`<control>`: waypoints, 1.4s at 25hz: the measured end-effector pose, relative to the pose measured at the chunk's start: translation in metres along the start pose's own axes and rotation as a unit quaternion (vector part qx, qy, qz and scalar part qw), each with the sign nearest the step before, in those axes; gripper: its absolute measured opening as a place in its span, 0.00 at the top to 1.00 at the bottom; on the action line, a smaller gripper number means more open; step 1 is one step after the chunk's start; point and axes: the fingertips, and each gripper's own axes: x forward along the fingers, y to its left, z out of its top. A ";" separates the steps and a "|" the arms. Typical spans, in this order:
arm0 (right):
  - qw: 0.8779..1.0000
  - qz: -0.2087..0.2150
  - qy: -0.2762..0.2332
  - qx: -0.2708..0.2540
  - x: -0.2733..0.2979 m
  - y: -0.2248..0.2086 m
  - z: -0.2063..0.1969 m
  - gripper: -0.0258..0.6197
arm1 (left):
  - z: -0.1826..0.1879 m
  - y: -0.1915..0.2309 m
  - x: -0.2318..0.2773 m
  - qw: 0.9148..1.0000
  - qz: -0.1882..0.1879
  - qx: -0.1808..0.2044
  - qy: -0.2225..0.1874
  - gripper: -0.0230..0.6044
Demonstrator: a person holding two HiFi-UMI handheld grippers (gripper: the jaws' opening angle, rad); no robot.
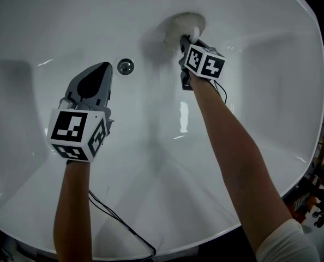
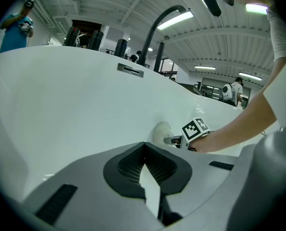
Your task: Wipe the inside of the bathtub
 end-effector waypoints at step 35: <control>0.992 0.112 0.043 -0.038 0.069 0.284 -0.051 0.82 | -0.049 0.191 -0.142 0.997 0.075 -0.035 -0.007 0.96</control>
